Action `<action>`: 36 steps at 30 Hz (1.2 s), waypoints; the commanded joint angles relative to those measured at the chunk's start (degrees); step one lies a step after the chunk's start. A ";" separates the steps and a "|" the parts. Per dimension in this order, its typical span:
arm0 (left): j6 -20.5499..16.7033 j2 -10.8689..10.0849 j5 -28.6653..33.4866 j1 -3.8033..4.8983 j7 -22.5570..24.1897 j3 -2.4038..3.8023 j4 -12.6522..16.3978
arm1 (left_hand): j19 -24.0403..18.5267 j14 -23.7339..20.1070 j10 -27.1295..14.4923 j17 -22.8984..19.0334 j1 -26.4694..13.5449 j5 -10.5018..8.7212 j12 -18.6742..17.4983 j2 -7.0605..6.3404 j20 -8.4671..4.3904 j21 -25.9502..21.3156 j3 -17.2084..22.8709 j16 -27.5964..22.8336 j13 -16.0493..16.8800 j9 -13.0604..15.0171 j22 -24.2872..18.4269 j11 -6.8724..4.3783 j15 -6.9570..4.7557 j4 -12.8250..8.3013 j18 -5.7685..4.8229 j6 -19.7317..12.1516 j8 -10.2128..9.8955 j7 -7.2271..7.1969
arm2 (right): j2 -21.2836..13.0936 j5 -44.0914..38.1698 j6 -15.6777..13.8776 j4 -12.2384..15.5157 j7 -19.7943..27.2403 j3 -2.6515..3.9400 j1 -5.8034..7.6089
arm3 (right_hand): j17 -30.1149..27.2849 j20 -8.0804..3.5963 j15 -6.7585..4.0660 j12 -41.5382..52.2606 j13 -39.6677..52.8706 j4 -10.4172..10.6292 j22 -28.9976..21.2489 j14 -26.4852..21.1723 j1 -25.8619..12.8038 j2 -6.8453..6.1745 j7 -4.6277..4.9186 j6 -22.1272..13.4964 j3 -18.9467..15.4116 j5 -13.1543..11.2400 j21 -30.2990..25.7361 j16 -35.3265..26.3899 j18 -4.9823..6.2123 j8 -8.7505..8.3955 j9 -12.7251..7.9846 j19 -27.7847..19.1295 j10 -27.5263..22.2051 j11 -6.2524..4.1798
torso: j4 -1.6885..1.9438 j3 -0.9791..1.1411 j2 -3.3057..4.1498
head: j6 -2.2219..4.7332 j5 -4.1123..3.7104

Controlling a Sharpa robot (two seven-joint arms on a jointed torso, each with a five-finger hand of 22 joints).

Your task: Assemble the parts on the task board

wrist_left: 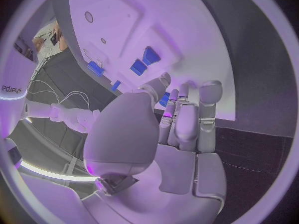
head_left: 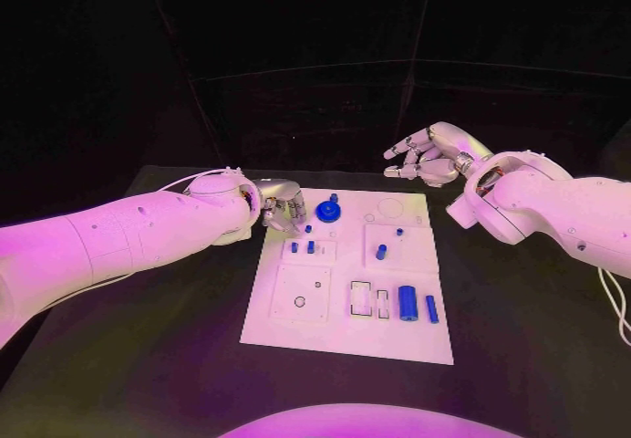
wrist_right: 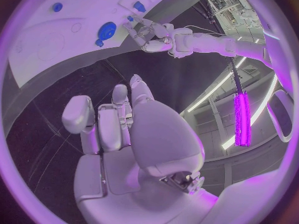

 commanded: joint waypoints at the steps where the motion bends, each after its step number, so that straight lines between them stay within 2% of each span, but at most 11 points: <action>1: -5.98 -1.40 5.87 0.20 1.52 0.11 0.43 | -0.64 -0.21 -0.34 -0.97 0.15 -0.05 -0.20 -0.09 0.18 -1.23 -0.07 -0.72 0.05 0.03 -1.11 0.03 0.40 0.00 -0.09 -0.38 -0.28 -0.08 | -0.20 -6.06 4.07 -0.53 -2.56 0.00 -0.05 | -3.02 -0.16 -0.43 -10.98 -9.60 -0.47 -1.17 0.01 2.39 0.21 0.02 1.81 0.52 -0.95 -1.06 -2.51 1.02 0.34 0.05 -0.18 -1.24 -0.02 | -0.01 0.05 -0.10 | 0.19 -0.13; 4: -9.00 -2.97 12.13 0.31 3.28 0.13 1.16 | -1.42 -0.65 -0.41 -2.18 0.90 0.00 -0.35 0.69 0.28 -2.56 0.72 -1.34 0.07 0.28 -2.29 0.17 0.49 -0.20 0.20 0.52 0.04 0.14 | -0.50 -10.41 5.34 -0.63 -3.48 -0.02 -0.47 | -3.44 -0.05 -0.16 -18.32 -16.97 -0.83 -0.87 0.47 4.09 0.42 0.02 3.80 1.11 -2.04 -1.07 -2.98 0.96 0.31 -0.01 0.50 -0.74 0.39 | -0.07 0.02 -0.12 | 0.36 -0.26; 8: -11.35 -5.65 21.75 0.35 6.47 0.13 3.77 | -1.95 -1.03 2.11 -3.17 1.90 0.03 1.03 1.47 0.22 -3.40 2.11 -1.83 0.55 0.52 -2.91 -0.19 0.27 -0.69 0.42 2.04 0.67 0.22 | -1.06 -18.49 6.27 -0.11 -5.21 -0.05 -1.45 | -2.62 0.24 0.08 -24.07 -24.13 -1.17 -0.07 1.03 5.22 0.20 -0.05 5.58 1.61 -2.89 -0.69 -2.37 0.79 -0.46 -0.19 1.29 1.44 0.69 | -0.19 -0.04 -0.06 | 1.26 -1.39; 11: -12.76 -7.66 31.19 0.34 9.91 0.10 6.35 | -5.39 -3.48 2.68 -9.92 2.18 0.10 1.54 1.42 0.08 -8.85 3.09 -5.60 0.56 0.57 -7.85 -0.16 0.15 -1.10 1.50 3.00 1.01 0.30 | -1.57 -24.85 6.54 0.55 -6.81 -0.06 -2.47 | -2.36 0.31 0.20 -26.14 -27.25 -1.21 0.24 1.17 5.40 -0.12 -0.06 6.39 1.71 -3.38 -0.55 -2.12 0.74 -1.06 -0.21 1.53 2.41 0.66 | 0.02 -0.09 -0.10 | 1.45 -2.22; 12: -13.04 -8.08 33.44 0.33 10.83 0.09 6.93 | -5.95 -3.95 2.63 -11.14 2.22 0.08 1.55 1.44 0.07 -9.68 3.26 -6.32 0.53 0.59 -8.58 -0.16 0.18 -1.16 1.66 3.18 1.08 0.34 | -1.65 -26.14 6.57 0.69 -7.17 -0.07 -2.68 | -2.27 0.32 0.23 -26.37 -27.57 -1.25 0.30 1.20 5.45 -0.19 -0.12 6.52 1.71 -3.45 -0.53 -2.05 0.72 -1.10 -0.20 1.56 2.40 0.69 | 0.02 -0.09 -0.10 | 1.45 -2.22; 14: -13.55 -9.14 39.77 0.29 13.66 0.07 8.44 | -6.26 -4.43 2.57 -12.43 2.19 0.07 1.61 1.41 0.07 -10.05 3.54 -7.14 0.49 0.58 -8.76 -0.18 0.22 -1.26 1.67 3.40 1.15 0.39 | -1.86 -29.31 6.61 1.10 -8.16 -0.07 -3.28 | -2.18 0.36 0.23 -26.70 -28.05 -1.23 0.45 1.23 5.45 -0.21 -0.13 6.71 1.74 -3.56 -0.44 -1.97 0.67 -1.16 -0.18 1.66 2.40 0.77 | 0.06 -0.02 -0.11 | 1.60 -3.15; 16: -14.20 -10.32 47.64 0.23 17.11 0.04 10.20 | -6.52 -4.93 2.49 -13.79 2.08 0.06 1.67 1.37 0.09 -10.38 3.77 -7.99 0.45 0.55 -8.91 -0.16 0.24 -1.33 1.66 3.56 1.18 0.41 | -2.08 -32.63 6.67 1.59 -9.33 -0.08 -4.08 | -2.15 0.41 0.40 -27.44 -28.91 -1.16 0.49 1.27 5.32 -0.48 -0.09 6.76 1.60 -3.88 -0.43 -1.92 0.65 -1.37 -0.19 1.68 1.96 0.93 | 0.02 0.03 -0.05 | 1.77 -3.58; 18: -16.36 -11.52 55.83 0.13 21.01 0.01 12.13 | -7.44 -7.07 2.67 -19.14 1.74 0.05 2.02 1.41 0.13 -11.45 4.02 -11.42 0.46 0.53 -9.42 -0.20 0.22 -1.42 1.68 3.95 1.32 0.33 | -2.21 -35.92 6.77 2.11 -10.69 -0.08 -4.98 | -2.13 0.54 0.62 -28.26 -29.91 -1.03 0.46 1.29 5.07 -0.84 0.05 6.51 1.38 -4.09 -0.46 -1.87 0.65 -1.78 -0.25 1.66 1.36 1.20 | -0.01 -0.01 -0.08 | 2.04 -3.73; 22: -18.53 -12.79 66.73 -0.07 26.09 -0.02 14.38 | -7.63 -7.42 4.47 -20.87 1.06 0.10 3.30 1.43 -0.13 -12.20 3.65 -12.70 0.89 0.77 -9.86 -0.92 -0.22 -1.42 1.76 5.42 2.12 -0.36 | -2.22 -39.41 7.36 2.70 -12.81 -0.09 -5.96 | -2.48 0.98 1.21 -29.76 -31.82 -0.25 0.06 1.17 3.80 -1.61 0.78 5.69 0.58 -5.13 -0.75 -2.08 0.70 -2.67 -0.31 1.42 -0.19 2.03 | -0.11 0.08 -0.01 | 2.19 -3.76; 30: -18.77 -13.70 74.76 -0.35 30.07 -0.06 16.90 | -7.81 -8.29 4.37 -23.73 0.58 0.15 3.52 1.63 -0.31 -13.01 3.41 -14.64 0.90 0.64 -10.35 -0.99 -0.36 -1.43 1.71 5.32 2.08 -0.41 | -1.83 -41.96 8.80 3.09 -14.52 -0.09 -6.91 | -3.19 1.74 1.85 -31.01 -34.37 -0.14 -0.63 0.86 3.44 -2.22 1.66 4.33 0.31 -6.19 -1.28 -2.52 0.88 -3.87 -0.29 1.03 -2.02 2.95 | -0.19 0.03 0.06 | 2.11 -3.95; 36: -18.54 -13.86 77.23 -0.51 30.74 -0.07 17.87 | -7.86 -8.53 4.04 -24.51 0.54 0.16 3.52 1.63 -0.31 -13.36 3.35 -15.23 0.85 0.51 -10.57 -0.87 -0.30 -1.57 1.67 4.84 1.84 -0.25 | -1.29 -41.49 9.85 2.67 -14.89 -0.09 -7.28 | -2.77 1.87 1.90 -31.04 -35.37 -0.42 -0.33 0.94 4.07 -1.65 1.63 4.49 0.94 -6.07 -1.12 -2.17 0.85 -3.87 -0.20 1.27 -1.95 2.97 | -0.01 0.00 0.06 | 1.96 -4.16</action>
